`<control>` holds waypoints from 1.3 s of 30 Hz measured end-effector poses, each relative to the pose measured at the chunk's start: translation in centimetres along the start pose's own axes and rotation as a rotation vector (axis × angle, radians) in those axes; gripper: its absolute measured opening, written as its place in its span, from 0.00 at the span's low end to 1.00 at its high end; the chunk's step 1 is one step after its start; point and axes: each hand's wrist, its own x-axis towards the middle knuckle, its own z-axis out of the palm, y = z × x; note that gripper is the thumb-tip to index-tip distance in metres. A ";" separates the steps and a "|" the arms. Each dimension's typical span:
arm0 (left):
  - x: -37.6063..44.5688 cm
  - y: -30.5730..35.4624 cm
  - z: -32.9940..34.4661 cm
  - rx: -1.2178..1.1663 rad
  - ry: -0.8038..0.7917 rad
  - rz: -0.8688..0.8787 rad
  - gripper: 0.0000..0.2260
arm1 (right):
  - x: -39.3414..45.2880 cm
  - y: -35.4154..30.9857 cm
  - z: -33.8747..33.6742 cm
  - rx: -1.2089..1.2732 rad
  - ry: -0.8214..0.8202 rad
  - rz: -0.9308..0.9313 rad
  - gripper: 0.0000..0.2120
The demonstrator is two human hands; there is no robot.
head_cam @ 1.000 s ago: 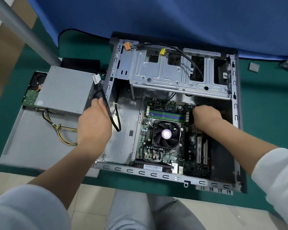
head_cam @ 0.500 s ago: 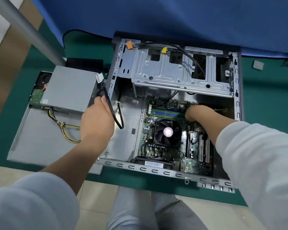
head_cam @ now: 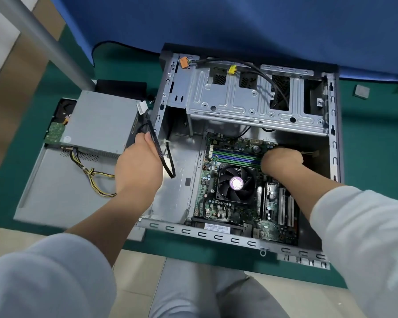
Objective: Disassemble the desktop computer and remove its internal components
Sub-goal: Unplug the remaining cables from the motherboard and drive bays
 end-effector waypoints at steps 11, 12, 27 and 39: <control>0.0 -0.1 0.1 -0.012 0.008 -0.011 0.16 | -0.3 1.0 1.6 0.334 0.133 0.107 0.09; 0.0 -0.1 0.1 -0.013 0.006 -0.012 0.16 | -0.4 0.7 1.5 0.277 0.144 0.087 0.10; 0.0 0.0 0.2 0.041 0.000 -0.033 0.18 | 0.1 1.9 -0.2 0.175 0.072 -0.022 0.11; -0.1 -0.1 0.2 0.049 -0.005 -0.024 0.18 | -0.1 2.9 1.2 0.661 0.126 0.100 0.04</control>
